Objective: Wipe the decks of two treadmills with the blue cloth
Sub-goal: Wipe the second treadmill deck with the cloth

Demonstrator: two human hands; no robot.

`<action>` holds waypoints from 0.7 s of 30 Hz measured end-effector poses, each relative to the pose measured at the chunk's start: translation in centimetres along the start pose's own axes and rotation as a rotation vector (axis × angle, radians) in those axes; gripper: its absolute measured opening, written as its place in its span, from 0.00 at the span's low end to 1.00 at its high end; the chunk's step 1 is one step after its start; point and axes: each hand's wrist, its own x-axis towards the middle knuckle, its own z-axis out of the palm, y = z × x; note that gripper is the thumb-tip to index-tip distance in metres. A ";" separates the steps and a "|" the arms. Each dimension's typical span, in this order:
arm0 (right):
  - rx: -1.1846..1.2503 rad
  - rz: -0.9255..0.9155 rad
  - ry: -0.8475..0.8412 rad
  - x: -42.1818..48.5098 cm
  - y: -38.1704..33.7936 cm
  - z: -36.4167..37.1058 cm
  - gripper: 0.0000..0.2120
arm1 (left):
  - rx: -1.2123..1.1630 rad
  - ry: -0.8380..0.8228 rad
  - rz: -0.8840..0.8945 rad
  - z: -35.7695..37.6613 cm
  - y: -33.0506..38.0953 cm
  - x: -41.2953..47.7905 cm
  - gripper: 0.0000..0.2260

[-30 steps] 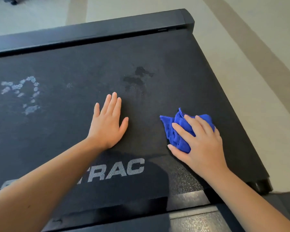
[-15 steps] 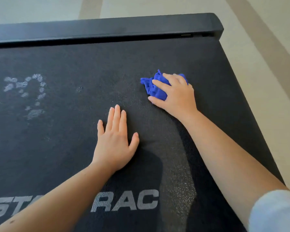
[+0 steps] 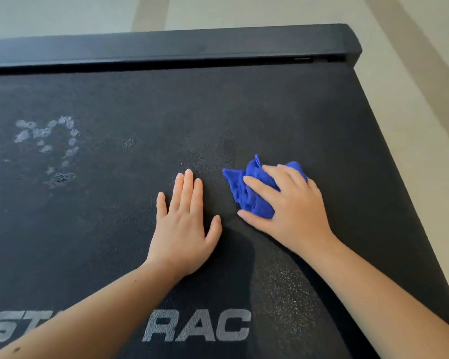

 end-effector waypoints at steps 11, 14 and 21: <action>-0.075 0.334 -0.119 12.5 3.8 3.3 0.28 | -0.019 0.055 0.016 0.1 -0.3 -0.1 0.36; -0.045 0.206 0.010 6.2 1.3 2.1 0.27 | -0.021 0.065 0.019 0.2 -0.3 -0.1 0.35; -0.025 0.066 0.012 2.4 0.9 1.0 0.28 | -0.019 0.067 0.014 0.2 -0.1 -0.2 0.35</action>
